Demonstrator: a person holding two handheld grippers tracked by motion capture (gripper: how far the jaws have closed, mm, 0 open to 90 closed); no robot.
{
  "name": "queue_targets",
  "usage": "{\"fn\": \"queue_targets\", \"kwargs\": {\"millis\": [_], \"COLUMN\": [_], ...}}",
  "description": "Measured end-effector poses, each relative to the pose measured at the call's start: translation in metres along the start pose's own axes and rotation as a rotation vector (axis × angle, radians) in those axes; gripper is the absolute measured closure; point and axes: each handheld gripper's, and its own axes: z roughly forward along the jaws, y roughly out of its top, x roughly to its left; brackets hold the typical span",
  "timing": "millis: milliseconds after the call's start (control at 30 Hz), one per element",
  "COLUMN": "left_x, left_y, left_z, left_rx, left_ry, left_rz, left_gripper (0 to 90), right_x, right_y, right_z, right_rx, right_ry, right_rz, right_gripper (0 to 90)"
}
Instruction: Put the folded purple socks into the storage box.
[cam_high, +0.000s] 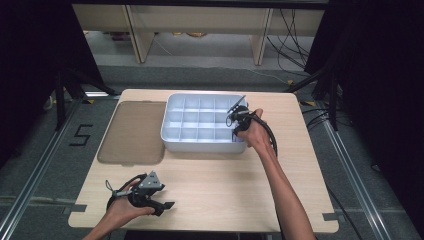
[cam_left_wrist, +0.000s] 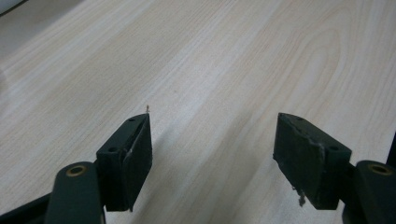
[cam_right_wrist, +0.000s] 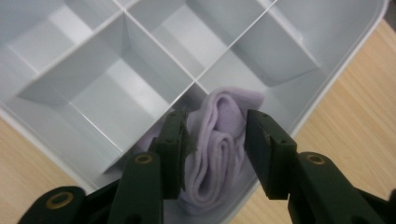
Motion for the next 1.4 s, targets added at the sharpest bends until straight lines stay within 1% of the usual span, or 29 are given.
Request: {"fn": "queue_targets", "kwargs": {"millis": [67,100,133,167,267,367,400,433,467,567,600,633,700,767,833,900,967,1000,1033,1100,1133,1167,1200,1233,1267,1300,1333,1367,1400], "left_x": [0.0,-0.001,-0.001,-0.001,-0.001,0.0,0.0,-0.002,-0.002,-0.002,-0.003,-0.001,-0.002,-0.002,-0.004,-0.005,-0.004,-0.004,-0.004,-0.006,-0.006,-0.006,-0.007,-0.005,-0.004,-0.004,-0.003,-0.004,-0.004], "left_y": [0.0,0.0,0.0,0.0,0.0,-0.001,-0.001,-0.001,-0.001,0.0,-0.001,0.0,0.0,0.0,-0.001,-0.001,-0.001,-0.001,-0.001,-0.001,-0.001,-0.001,-0.001,-0.001,-0.001,-0.001,-0.001,-0.001,-0.001], "left_z": [0.0,0.0,0.001,0.001,0.0,0.001,0.001,0.002,0.002,0.001,0.002,0.001,0.002,0.002,0.002,0.002,0.002,0.001,0.002,0.003,0.003,0.002,0.002,0.001,0.0,0.0,0.0,0.0,0.001], "left_rx": [0.0,-0.001,-0.001,0.0,0.005,0.005,0.004,0.004,0.006,0.015,0.01,0.01,0.011,0.011,-0.002,0.001,0.012,0.019,0.022,0.02,0.015,0.014,0.0,0.012,0.015,0.014,0.013,0.015,0.015], "left_ry": [-0.002,-0.003,-0.003,-0.003,-0.01,-0.008,-0.008,-0.015,-0.009,-0.017,-0.012,-0.013,-0.014,-0.02,-0.03,-0.028,-0.019,-0.028,-0.023,-0.039,-0.038,-0.034,-0.032,-0.029,-0.025,-0.012,-0.009,-0.008,-0.007], "left_rz": [-0.002,-0.019,-0.019,-0.019,-0.002,-0.001,0.001,-0.012,-0.013,0.008,-0.007,0.017,0.016,0.013,-0.017,-0.018,0.008,0.01,0.002,-0.001,-0.007,-0.005,-0.016,0.012,0.015,0.015,0.014,0.008,-0.005], "left_gripper": [27.7,27.7,27.6,27.6,27.6,27.6,27.6,27.6,27.6,27.6,27.6,27.6,27.6,27.6,27.6,27.6,27.6,27.6,27.6,27.6,27.6,27.6,27.6,27.6,27.6,27.6,27.6,27.6,27.6], "right_x": [-0.002,-0.005,-0.007,-0.009,-0.014,-0.013,-0.012,-0.01,-0.008,-0.003,-0.001,0.0,0.001,0.002,0.002,0.001,-0.001,-0.003,-0.003,-0.003,-0.002,-0.003,-0.003,-0.005,-0.007,-0.008,-0.01,-0.012,-0.013], "right_y": [0.001,0.002,0.002,0.003,0.002,0.0,0.0,0.0,0.0,0.0,0.001,0.001,0.001,0.001,0.001,0.0,-0.001,-0.001,-0.002,-0.003,-0.003,-0.003,-0.004,-0.005,-0.006,-0.007,-0.008,-0.008,-0.008], "right_z": [-0.008,-0.014,-0.016,-0.018,-0.013,-0.004,-0.001,0.002,0.004,0.012,0.016,0.02,0.026,0.032,0.034,0.033,0.033,0.034,0.035,0.037,0.037,0.037,0.036,0.036,0.035,0.032,0.029,0.025,0.02], "right_rx": [-0.022,-0.041,-0.062,-0.063,-0.037,-0.017,-0.013,0.0,0.005,0.027,0.039,0.046,0.062,0.088,0.086,0.086,0.087,0.079,0.081,0.088,0.089,0.084,0.082,0.072,0.077,0.056,0.034,0.015,-0.004], "right_ry": [0.024,0.036,0.045,0.052,0.047,0.063,0.076,0.089,0.095,0.102,0.105,0.107,0.117,0.122,0.125,0.131,0.143,0.151,0.152,0.16,0.163,0.167,0.177,0.18,0.182,0.184,0.189,0.197,0.191], "right_rz": [0.034,0.049,0.069,0.077,0.085,0.089,0.08,0.07,0.064,0.041,0.046,0.053,0.037,0.045,0.048,0.056,0.059,0.05,0.058,0.066,0.094,0.092,0.101,0.098,0.115,0.129,0.124,0.141,0.136], "right_gripper": [63.1,66.5,70.1,72.5,78.6,84.0,84.9,85.6,86.0,86.6,86.8,86.9,87.1,87.4,87.4,87.3,87.3,87.2,87.3,87.1,87.0,86.5,85.8,84.5,83.4,80.7,77.8,76.5,74.1]}}
